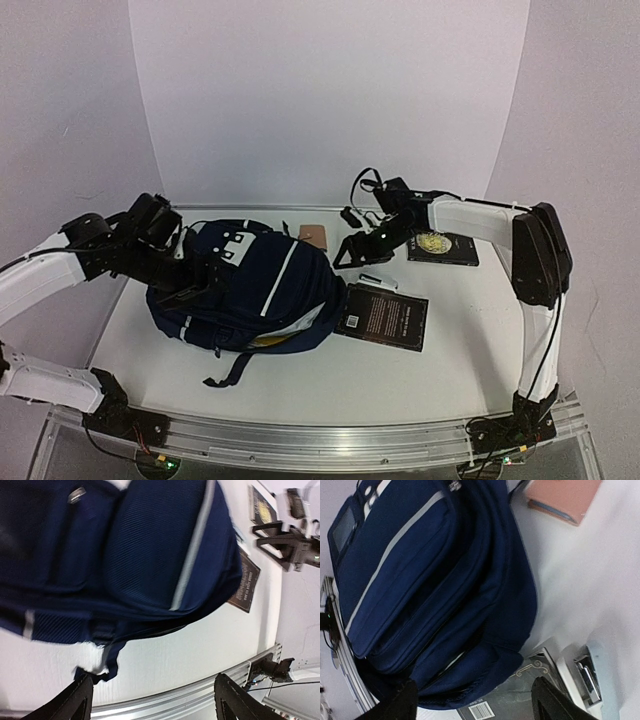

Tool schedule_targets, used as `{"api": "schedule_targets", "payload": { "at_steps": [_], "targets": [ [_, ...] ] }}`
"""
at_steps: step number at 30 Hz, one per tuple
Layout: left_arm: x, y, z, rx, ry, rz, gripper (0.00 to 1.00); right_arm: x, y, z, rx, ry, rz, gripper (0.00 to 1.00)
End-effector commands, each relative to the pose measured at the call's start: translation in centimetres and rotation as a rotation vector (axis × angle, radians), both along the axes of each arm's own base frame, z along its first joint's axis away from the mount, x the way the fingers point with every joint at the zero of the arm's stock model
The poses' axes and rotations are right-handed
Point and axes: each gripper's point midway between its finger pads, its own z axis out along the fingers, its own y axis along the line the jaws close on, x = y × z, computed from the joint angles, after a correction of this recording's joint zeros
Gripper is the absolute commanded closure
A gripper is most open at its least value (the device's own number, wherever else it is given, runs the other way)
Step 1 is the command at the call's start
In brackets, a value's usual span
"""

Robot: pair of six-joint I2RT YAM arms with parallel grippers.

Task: Pack the student bag
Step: Place the book in the student bag, then adjust the student bag at the center of the board.

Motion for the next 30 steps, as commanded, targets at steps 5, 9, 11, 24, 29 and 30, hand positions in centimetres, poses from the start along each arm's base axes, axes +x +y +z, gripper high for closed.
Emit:
{"api": "schedule_targets", "payload": {
  "at_steps": [5,9,11,24,29,30],
  "targets": [
    [-0.5,4.6,-7.1,0.028,0.214,0.274,0.22,-0.8,2.5,6.6,0.167,-0.079,0.131,0.19],
    [1.4,3.1,-8.9,0.053,0.271,0.216,0.27,-3.8,3.5,6.6,0.134,-0.154,0.256,0.23],
    [2.7,1.5,-8.8,0.035,0.268,0.152,0.33,-5.8,3.7,7.0,0.111,-0.234,0.351,0.25],
    [5.1,-3.5,-2.3,-0.114,0.064,-0.145,0.47,-12.4,7.3,5.1,-0.079,-0.753,0.897,0.37],
    [4.8,-3.5,-1.7,-0.155,0.047,-0.122,0.51,-13.2,8.7,1.9,-0.164,-0.821,1.006,0.42],
    [4.7,-3.4,-1.5,-0.162,0.041,-0.116,0.52,-13.3,8.7,1.4,-0.179,-0.833,1.022,0.44]
  ]
}}
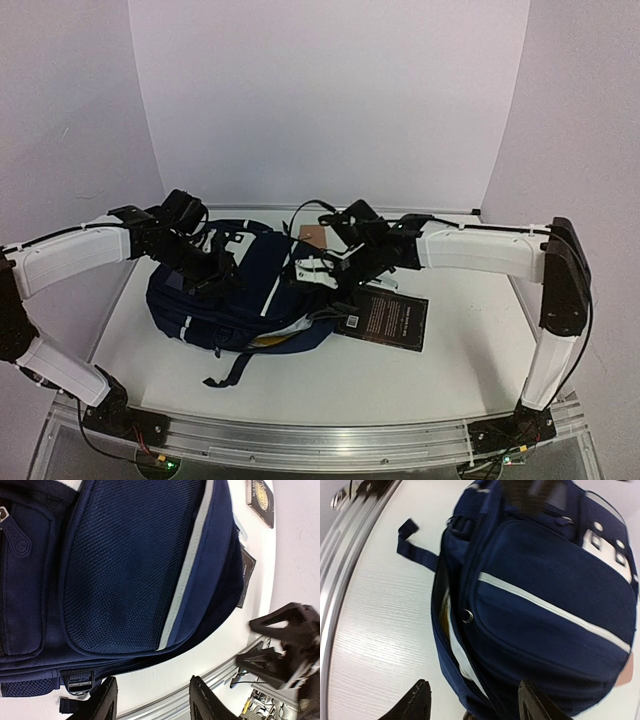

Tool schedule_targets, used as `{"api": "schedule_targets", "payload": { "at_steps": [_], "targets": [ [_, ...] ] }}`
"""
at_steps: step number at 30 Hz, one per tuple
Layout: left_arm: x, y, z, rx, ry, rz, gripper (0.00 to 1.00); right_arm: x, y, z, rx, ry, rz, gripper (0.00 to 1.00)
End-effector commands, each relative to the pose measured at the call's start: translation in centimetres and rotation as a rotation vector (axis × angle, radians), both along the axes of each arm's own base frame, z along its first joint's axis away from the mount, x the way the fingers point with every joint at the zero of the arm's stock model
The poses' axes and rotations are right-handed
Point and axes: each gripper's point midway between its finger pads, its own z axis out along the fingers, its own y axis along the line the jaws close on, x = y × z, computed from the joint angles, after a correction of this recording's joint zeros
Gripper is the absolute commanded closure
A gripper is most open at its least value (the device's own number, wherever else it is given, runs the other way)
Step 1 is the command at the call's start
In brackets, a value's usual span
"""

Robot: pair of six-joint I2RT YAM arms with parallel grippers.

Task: Pack the student bag
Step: Adjust the student bag at the center of the board.

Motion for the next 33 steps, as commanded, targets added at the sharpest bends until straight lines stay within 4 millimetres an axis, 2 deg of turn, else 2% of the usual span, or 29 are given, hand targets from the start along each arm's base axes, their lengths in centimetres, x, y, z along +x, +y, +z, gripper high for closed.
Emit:
{"api": "schedule_targets", "payload": {
  "at_steps": [1,4,6,10,12,13,14,15,20,24,26,28,29,31,33],
  "targets": [
    [-0.1,-0.4,2.8,-0.079,-0.08,-0.002,0.52,0.6,0.7,-2.6,-0.068,-0.176,0.092,0.45],
    [-0.4,-0.3,3.0,-0.084,-0.077,-0.005,0.54,1.0,0.5,-4.7,-0.117,-0.237,0.099,0.48],
    [-0.6,-0.2,3.1,-0.087,-0.082,-0.006,0.56,1.9,0.7,-5.4,-0.117,-0.285,0.064,0.54],
    [-0.9,0.0,3.7,-0.1,-0.106,-0.012,0.61,4.1,1.6,-4.0,-0.06,-0.366,-0.054,0.76],
    [-0.9,-0.1,4.3,-0.115,-0.127,-0.013,0.63,4.6,1.7,-3.2,-0.043,-0.407,-0.077,0.88],
    [-0.8,-0.1,4.5,-0.123,-0.135,-0.012,0.63,4.6,1.6,-2.8,-0.033,-0.428,-0.081,0.97],
    [-0.7,-0.2,4.8,-0.132,-0.143,-0.011,0.64,4.7,1.5,-2.1,-0.013,-0.45,-0.087,1.0],
    [-0.6,-0.3,5.1,-0.139,-0.147,-0.014,0.65,4.7,1.4,-1.7,0.01,-0.469,-0.097,1.0],
    [0.3,-2.4,5.9,-0.178,-0.129,-0.092,0.68,4.4,1.5,4.6,0.285,-0.632,-0.165,1.0],
    [1.8,-4.2,6.8,-0.203,-0.139,-0.142,0.71,3.4,0.9,6.2,0.406,-0.695,-0.184,1.0],
    [2.3,-5.0,6.8,-0.203,-0.131,-0.173,0.73,2.9,0.4,5.0,0.387,-0.708,-0.166,1.0],
    [2.7,-6.0,6.5,-0.202,-0.121,-0.21,0.73,2.5,-0.1,2.8,0.339,-0.706,-0.145,0.99],
    [2.7,-6.5,6.2,-0.197,-0.117,-0.228,0.73,2.3,-0.4,1.6,0.313,-0.702,-0.14,0.95],
    [2.8,-7.5,5.6,-0.184,-0.103,-0.256,0.73,1.9,-1.1,-0.4,0.261,-0.686,-0.137,0.74],
    [3.1,-8.4,4.8,-0.164,-0.09,-0.27,0.72,1.8,-1.9,-1.4,0.224,-0.644,-0.17,0.6]
  ]
}}
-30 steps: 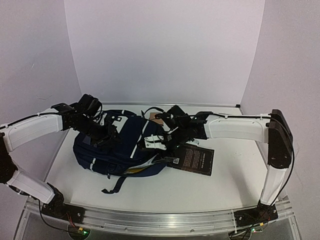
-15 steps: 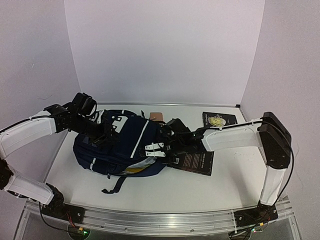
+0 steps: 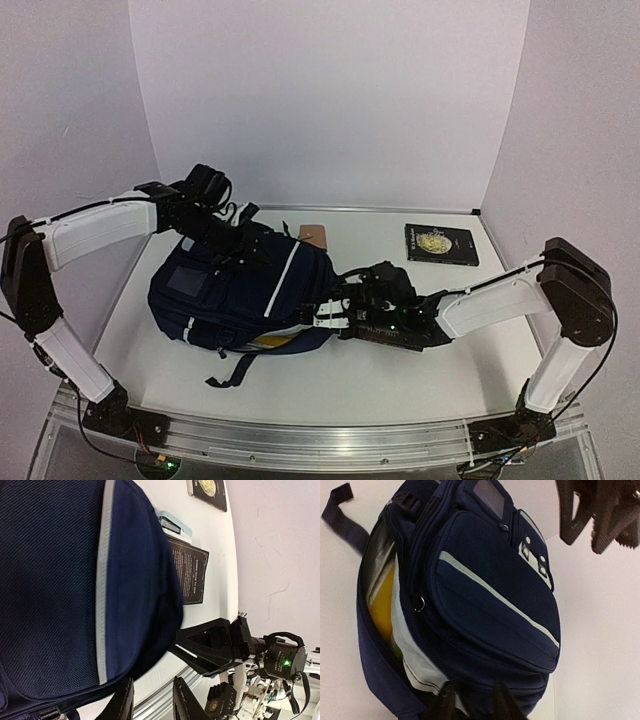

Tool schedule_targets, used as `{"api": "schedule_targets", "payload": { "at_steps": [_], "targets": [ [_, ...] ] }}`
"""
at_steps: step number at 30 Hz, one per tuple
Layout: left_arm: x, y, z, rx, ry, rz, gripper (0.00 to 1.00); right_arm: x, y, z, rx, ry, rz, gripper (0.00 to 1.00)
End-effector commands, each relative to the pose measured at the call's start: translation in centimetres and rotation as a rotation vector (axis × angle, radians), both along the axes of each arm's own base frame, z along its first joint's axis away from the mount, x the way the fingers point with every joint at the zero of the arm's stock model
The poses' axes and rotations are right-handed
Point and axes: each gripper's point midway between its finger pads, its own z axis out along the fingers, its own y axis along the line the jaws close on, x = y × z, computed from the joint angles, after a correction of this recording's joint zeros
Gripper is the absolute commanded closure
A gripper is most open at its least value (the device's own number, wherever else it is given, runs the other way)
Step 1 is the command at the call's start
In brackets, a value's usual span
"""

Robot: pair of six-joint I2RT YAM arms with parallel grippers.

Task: Pack the student bag
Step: Adjust the student bag at the center of the board.

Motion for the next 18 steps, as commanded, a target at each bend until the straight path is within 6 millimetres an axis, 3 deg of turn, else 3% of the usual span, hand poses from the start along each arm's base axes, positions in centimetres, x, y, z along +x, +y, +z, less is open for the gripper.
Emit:
{"api": "schedule_targets", "payload": {
  "at_steps": [1,5,8,9,12,15,18],
  "targets": [
    [0.1,-2.7,0.1,0.01,-0.024,-0.09,0.72,0.4,-1.3,1.4,0.033,0.014,-0.095,0.57],
    [0.3,-3.9,-1.3,0.071,-0.028,-0.099,0.72,1.6,-3.6,4.7,0.14,0.302,-0.331,0.52],
    [0.7,-4.9,-1.6,0.083,-0.045,-0.095,0.71,2.2,-5.2,8.9,0.321,0.602,-0.456,0.42],
    [1.0,-5.1,-1.7,0.086,-0.054,-0.087,0.7,2.3,-5.9,9.3,0.362,0.71,-0.497,0.4],
    [1.5,-5.9,-2.3,0.13,-0.072,-0.089,0.69,4.0,-7.7,9.1,0.469,0.989,-0.626,0.4],
    [2.0,-6.9,-3.4,0.16,-0.06,-0.095,0.7,5.9,-8.8,7.0,0.531,1.254,-0.727,0.43],
    [2.2,-7.8,-4.0,0.186,-0.063,-0.108,0.71,6.0,-9.0,6.0,0.566,1.403,-0.751,0.46]
  ]
}}
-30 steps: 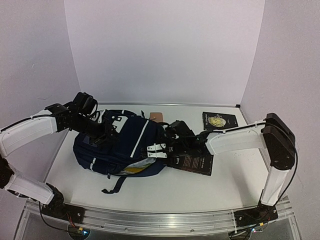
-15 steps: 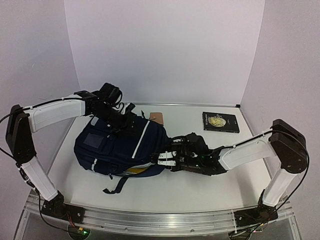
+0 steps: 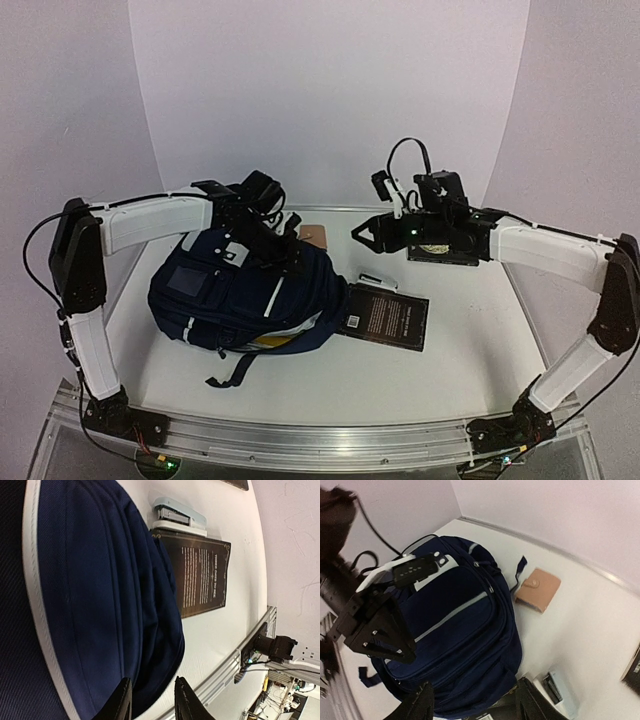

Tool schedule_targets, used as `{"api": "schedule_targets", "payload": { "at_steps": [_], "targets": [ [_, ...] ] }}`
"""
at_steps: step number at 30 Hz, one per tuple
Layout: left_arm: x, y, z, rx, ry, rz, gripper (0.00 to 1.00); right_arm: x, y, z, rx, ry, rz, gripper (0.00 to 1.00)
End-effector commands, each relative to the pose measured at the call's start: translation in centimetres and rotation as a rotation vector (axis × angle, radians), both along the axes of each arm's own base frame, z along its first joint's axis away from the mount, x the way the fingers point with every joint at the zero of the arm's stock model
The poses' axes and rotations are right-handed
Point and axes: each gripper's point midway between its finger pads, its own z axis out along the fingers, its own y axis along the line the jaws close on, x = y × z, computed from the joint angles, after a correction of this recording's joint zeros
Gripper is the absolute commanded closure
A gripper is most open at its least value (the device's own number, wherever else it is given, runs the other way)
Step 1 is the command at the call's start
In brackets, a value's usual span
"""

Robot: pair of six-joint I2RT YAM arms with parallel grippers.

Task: Pack the student bag
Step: Adjust the student bag at the center of the board.

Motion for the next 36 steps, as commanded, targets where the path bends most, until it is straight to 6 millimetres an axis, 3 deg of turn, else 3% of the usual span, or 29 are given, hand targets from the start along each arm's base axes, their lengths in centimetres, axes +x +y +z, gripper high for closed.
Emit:
{"api": "schedule_targets", "payload": {
  "at_steps": [1,7,17,24,32,36],
  "targets": [
    [1.0,-1.2,-0.3,0.059,-0.048,-0.01,0.71,-2.6,0.0,-5.9,0.125,0.51,-0.041,0.47],
    [0.6,-2.6,-1.9,0.166,-0.065,-0.037,0.67,-2.9,1.5,-6.7,0.266,0.646,-0.041,0.5],
    [0.2,-1.4,-5.7,0.434,-0.043,-0.006,0.52,-2.6,1.6,-7.7,0.264,0.665,-0.06,0.5],
    [-0.1,-1.0,-8.3,0.568,-0.04,-0.005,0.54,-2.2,0.7,-8.1,0.258,0.655,-0.086,0.5],
    [1.2,1.1,-9.3,0.701,-0.094,0.08,0.6,-2.4,0.3,-8.2,0.255,0.653,-0.09,0.51],
    [1.6,1.5,-9.7,0.758,-0.12,0.087,0.48,-2.6,0.3,-8.3,0.255,0.656,-0.084,0.5]
  ]
}}
